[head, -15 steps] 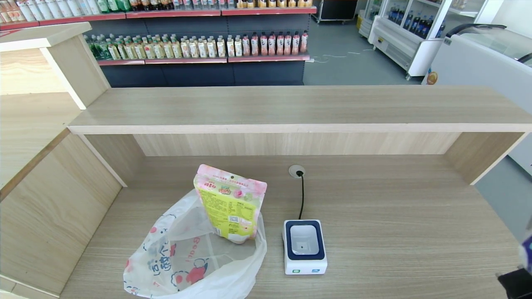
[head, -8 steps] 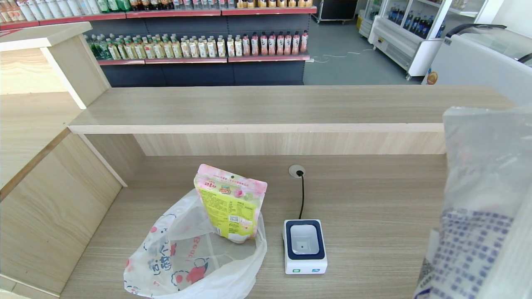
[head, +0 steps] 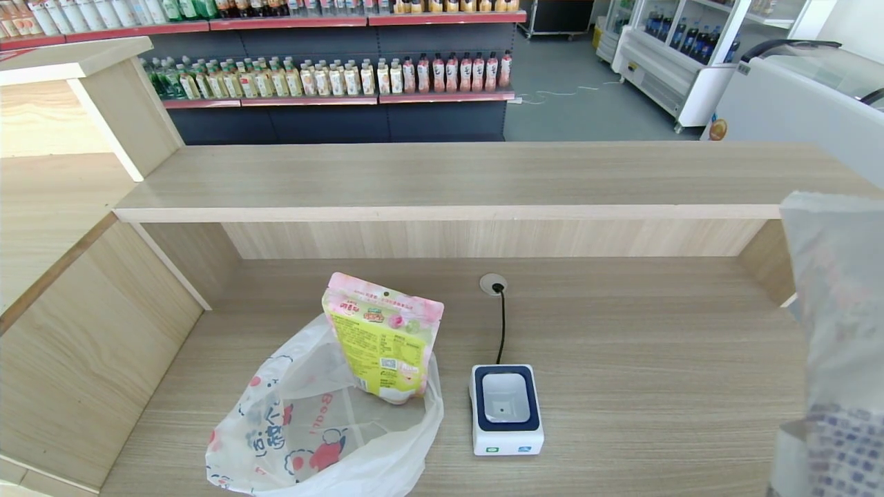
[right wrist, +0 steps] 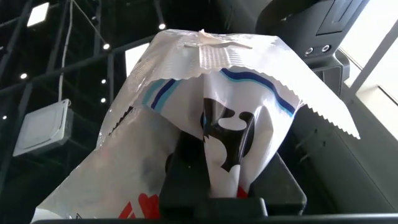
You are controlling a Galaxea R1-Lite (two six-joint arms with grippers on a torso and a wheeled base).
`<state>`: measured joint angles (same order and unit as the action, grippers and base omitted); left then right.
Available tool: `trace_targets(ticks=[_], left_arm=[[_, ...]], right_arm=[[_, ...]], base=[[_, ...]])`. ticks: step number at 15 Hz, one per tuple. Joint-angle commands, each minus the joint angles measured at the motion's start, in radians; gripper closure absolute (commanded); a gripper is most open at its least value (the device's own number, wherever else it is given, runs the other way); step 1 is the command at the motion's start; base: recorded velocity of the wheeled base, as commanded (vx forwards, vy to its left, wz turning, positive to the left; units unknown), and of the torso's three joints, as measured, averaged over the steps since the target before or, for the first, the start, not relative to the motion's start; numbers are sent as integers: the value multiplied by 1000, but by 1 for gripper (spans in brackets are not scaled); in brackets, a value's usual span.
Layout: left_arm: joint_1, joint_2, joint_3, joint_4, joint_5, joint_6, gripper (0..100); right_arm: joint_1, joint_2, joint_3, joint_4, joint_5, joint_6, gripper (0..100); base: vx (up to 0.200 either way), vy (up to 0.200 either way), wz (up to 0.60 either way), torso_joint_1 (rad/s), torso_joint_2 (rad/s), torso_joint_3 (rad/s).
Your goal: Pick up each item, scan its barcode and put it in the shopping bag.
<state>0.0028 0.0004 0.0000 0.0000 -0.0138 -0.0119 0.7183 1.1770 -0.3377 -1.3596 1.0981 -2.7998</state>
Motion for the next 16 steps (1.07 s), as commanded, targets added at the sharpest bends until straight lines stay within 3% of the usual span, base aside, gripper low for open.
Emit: trace_targets(ticks=[1,11,13,16], left_arm=[[0,0,0,0,0,0,0],[0,0,0,0,0,0,0],[0,0,0,0,0,0,0],[0,0,0,0,0,0,0]], right_arm=[[-11,-39,3,0,0,-40,100],[-86,-117,6,40,28,0,100],[-100,-111,-29,39,6,171,100],[-175,-126,-35,80,-274,545,100]], base=[[0,0,0,0,0,0],[0,0,0,0,0,0],[0,0,0,0,0,0],[0,0,0,0,0,0]])
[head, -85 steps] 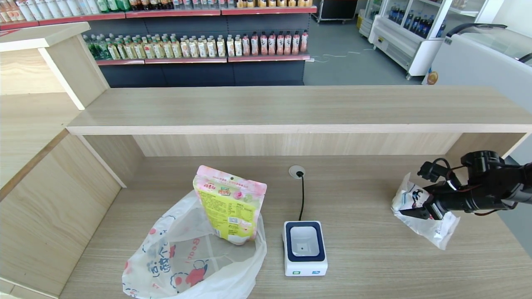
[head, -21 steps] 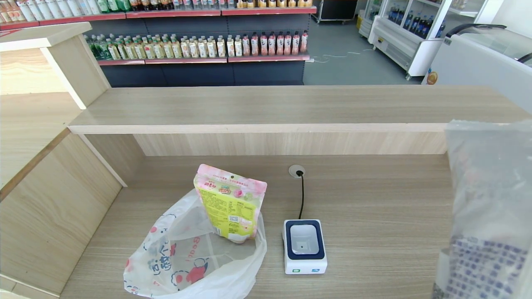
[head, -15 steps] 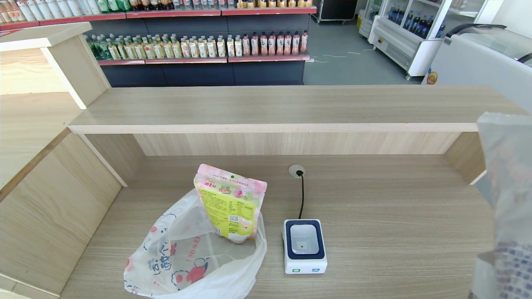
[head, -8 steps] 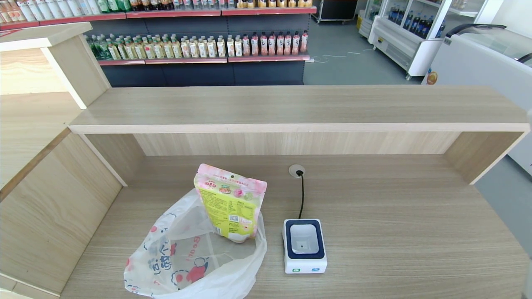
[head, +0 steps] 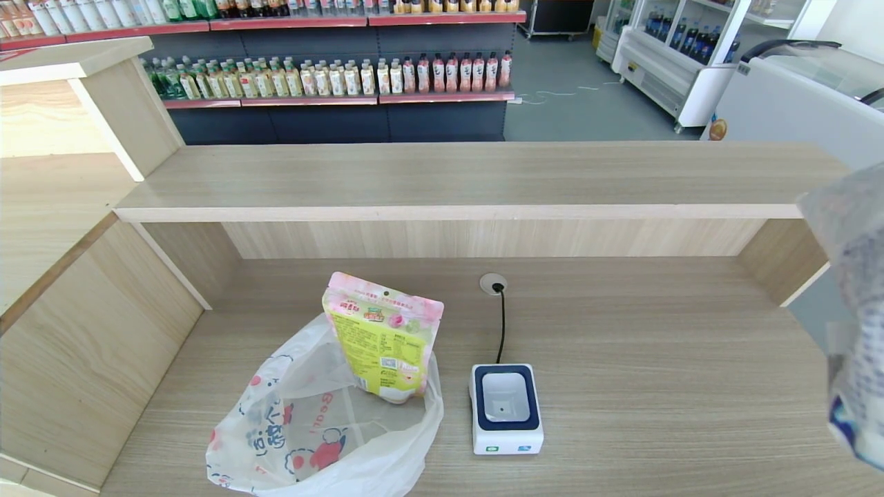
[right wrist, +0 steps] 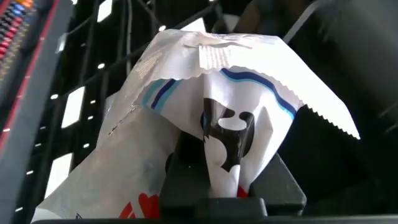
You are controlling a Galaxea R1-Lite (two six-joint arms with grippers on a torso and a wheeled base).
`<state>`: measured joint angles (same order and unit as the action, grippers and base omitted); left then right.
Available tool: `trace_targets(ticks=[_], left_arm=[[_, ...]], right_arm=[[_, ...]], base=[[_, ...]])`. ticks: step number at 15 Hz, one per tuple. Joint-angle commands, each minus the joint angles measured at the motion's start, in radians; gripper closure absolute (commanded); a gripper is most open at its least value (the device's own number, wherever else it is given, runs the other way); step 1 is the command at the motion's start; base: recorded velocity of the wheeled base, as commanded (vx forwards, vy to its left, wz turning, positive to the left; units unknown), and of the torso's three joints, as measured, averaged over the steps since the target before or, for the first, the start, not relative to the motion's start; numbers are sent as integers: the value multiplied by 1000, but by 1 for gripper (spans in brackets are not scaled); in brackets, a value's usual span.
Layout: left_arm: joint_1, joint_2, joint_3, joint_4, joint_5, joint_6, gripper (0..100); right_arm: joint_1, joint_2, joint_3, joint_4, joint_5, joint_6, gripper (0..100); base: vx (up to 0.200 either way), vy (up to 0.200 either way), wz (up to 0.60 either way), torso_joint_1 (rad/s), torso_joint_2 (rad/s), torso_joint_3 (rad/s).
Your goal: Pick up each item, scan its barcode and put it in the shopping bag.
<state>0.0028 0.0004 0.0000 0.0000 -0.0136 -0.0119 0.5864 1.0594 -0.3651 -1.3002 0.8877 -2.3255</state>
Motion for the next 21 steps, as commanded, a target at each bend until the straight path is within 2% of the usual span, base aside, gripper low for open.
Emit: trace_targets(ticks=[1,3,4,6,8,9,10,12,14,16,18,20,21], left_arm=[[0,0,0,0,0,0,0],[0,0,0,0,0,0,0],[0,0,0,0,0,0,0],[0,0,0,0,0,0,0],[0,0,0,0,0,0,0],[0,0,0,0,0,0,0],[0,0,0,0,0,0,0],[0,0,0,0,0,0,0],[0,0,0,0,0,0,0],[0,0,0,0,0,0,0],[-1,0,0,0,0,0,0],[0,0,0,0,0,0,0],[0,0,0,0,0,0,0]], right_arm=[[-45,-22,-12,68,-213,189,100],[-23,-64,-18,111,-618,425,100],[36,-68,-31,113,-941,565,100],[242,-59,-112,124,-1457,683,100],[547,-55,-262,147,-1958,701,100],[593,-53,-310,154,-2067,695,100],[693,-48,-456,208,-2284,677,100],[760,-61,-586,297,-2392,680,100],[836,-85,-623,308,-2458,673,100],[837,-121,-626,351,-2458,663,100],[797,-182,-626,529,-2458,568,100],[756,-193,-624,625,-2458,545,100],[756,-182,-630,625,-2458,545,100]], base=[[0,0,0,0,0,0],[0,0,0,0,0,0],[0,0,0,0,0,0],[0,0,0,0,0,0],[0,0,0,0,0,0],[0,0,0,0,0,0],[0,0,0,0,0,0],[0,0,0,0,0,0],[0,0,0,0,0,0],[0,0,0,0,0,0],[0,0,0,0,0,0],[0,0,0,0,0,0],[0,0,0,0,0,0]])
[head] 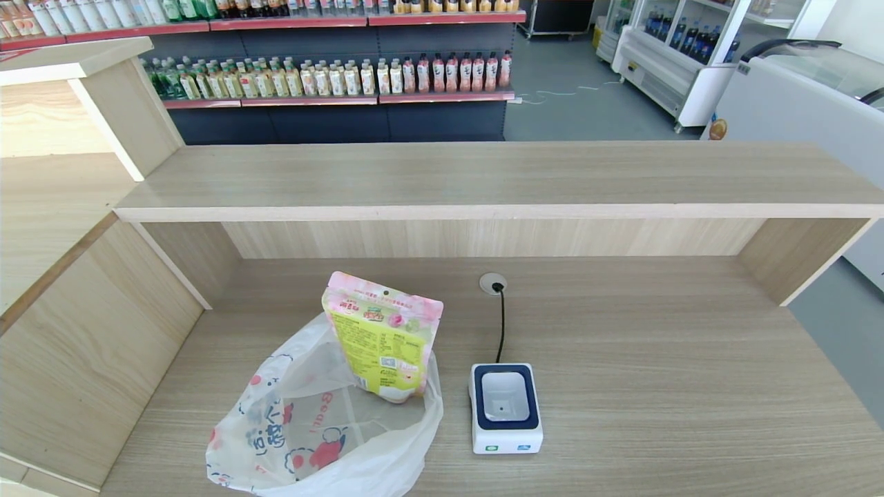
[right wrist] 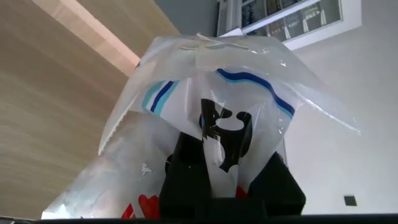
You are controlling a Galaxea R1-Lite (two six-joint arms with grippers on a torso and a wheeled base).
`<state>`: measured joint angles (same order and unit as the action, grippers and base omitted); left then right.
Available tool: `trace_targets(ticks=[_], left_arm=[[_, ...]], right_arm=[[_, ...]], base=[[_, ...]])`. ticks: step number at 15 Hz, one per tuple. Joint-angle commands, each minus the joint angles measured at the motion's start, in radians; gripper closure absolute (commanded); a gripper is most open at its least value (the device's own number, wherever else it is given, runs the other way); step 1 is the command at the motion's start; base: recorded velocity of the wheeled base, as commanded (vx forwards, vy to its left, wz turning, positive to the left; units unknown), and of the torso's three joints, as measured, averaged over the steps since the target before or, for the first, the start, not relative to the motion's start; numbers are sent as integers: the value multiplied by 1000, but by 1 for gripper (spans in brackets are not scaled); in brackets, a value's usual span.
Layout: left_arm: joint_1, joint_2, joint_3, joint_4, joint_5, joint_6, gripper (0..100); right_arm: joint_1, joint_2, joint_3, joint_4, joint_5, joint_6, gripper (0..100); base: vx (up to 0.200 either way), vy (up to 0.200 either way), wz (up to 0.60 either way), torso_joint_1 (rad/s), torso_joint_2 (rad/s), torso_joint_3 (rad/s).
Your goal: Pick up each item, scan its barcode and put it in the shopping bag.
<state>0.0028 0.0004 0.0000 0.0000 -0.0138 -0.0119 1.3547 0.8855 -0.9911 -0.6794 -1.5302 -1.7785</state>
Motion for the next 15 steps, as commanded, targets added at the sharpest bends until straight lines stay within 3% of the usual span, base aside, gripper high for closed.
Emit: trace_targets(ticks=[1,6,8,10,11,13,14,15], left_arm=[[0,0,0,0,0,0,0],[0,0,0,0,0,0,0],[0,0,0,0,0,0,0],[0,0,0,0,0,0,0],[0,0,0,0,0,0,0],[0,0,0,0,0,0,0],[0,0,0,0,0,0,0],[0,0,0,0,0,0,0]], right_arm=[[-2,-5,-11,4,-41,-2,100],[179,33,-26,-31,-41,21,100],[185,72,-31,-40,-41,119,100],[146,92,-37,-40,-41,146,100],[95,101,-31,-26,9,171,100],[3,104,-40,67,188,202,100],[-52,115,-44,126,300,283,100],[-92,122,-46,159,348,346,100]], base=[[0,0,0,0,0,0],[0,0,0,0,0,0],[0,0,0,0,0,0],[0,0,0,0,0,0],[0,0,0,0,0,0],[0,0,0,0,0,0],[0,0,0,0,0,0],[0,0,0,0,0,0]])
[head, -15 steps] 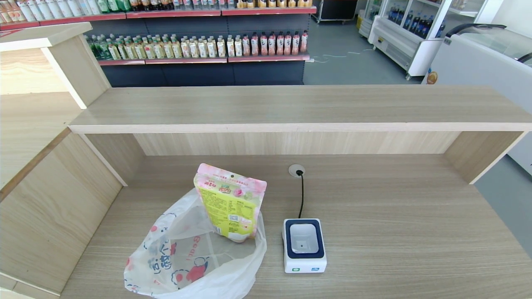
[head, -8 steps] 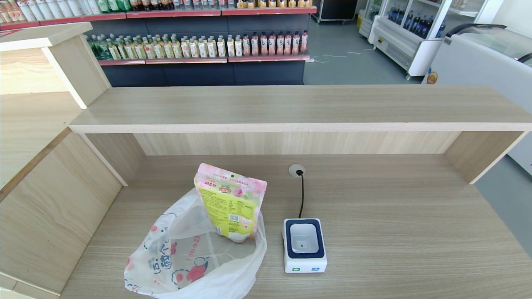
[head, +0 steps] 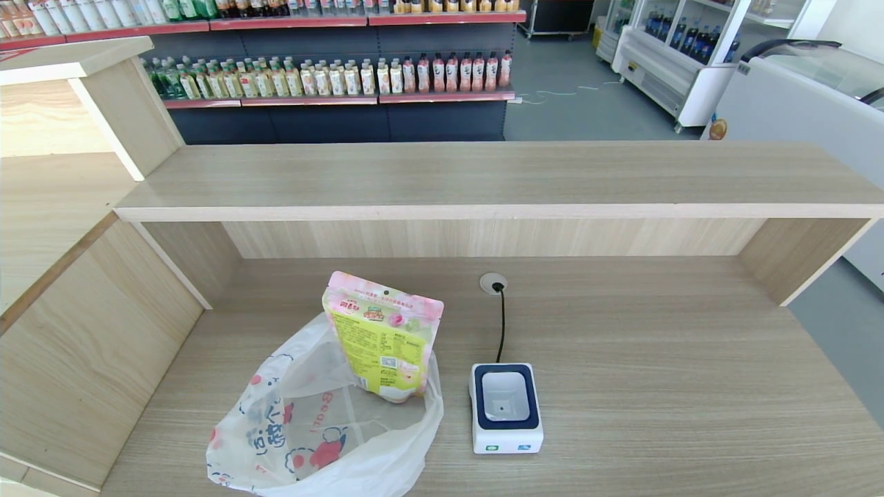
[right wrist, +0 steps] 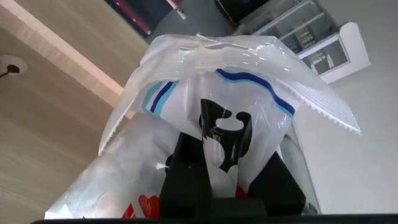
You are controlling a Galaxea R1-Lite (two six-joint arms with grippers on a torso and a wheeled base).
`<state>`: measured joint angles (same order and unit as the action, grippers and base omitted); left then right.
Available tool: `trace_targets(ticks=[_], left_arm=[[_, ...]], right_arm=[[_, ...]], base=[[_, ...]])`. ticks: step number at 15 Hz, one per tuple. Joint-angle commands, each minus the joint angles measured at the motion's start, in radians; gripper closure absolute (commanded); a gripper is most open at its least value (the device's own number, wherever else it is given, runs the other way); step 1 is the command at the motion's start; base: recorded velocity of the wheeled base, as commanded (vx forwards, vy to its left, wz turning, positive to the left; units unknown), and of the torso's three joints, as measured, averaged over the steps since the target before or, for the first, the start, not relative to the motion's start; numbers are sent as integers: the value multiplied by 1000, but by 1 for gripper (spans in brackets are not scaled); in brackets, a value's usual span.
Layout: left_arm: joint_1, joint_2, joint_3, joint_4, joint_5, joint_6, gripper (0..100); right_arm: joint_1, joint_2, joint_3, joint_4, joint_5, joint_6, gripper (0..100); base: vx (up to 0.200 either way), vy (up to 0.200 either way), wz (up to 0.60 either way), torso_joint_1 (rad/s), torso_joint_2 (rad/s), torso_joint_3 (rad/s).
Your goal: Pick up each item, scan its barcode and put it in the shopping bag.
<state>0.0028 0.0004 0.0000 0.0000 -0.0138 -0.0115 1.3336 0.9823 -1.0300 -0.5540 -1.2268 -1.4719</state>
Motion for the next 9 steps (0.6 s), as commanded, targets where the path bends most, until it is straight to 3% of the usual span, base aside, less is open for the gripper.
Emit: trace_targets(ticks=[1,3,4,5,6,7,9], left_arm=[[0,0,0,0,0,-1,0],[0,0,0,0,0,-1,0],[0,0,0,0,0,-1,0],[0,0,0,0,0,-1,0],[0,0,0,0,0,-1,0],[0,0,0,0,0,-1,0],[0,0,0,0,0,-1,0]], right_arm=[[-186,33,-13,134,173,200,100],[-314,27,-39,329,421,438,100],[-438,18,-76,483,650,591,100],[-553,15,-104,612,742,676,100],[-585,7,-113,712,787,748,100],[-608,-22,-117,907,823,884,100],[-680,-45,-145,1039,830,927,100]], base=[[0,0,0,0,0,0],[0,0,0,0,0,0],[0,0,0,0,0,0],[0,0,0,0,0,0],[0,0,0,0,0,0],[0,0,0,0,0,0],[0,0,0,0,0,0]])
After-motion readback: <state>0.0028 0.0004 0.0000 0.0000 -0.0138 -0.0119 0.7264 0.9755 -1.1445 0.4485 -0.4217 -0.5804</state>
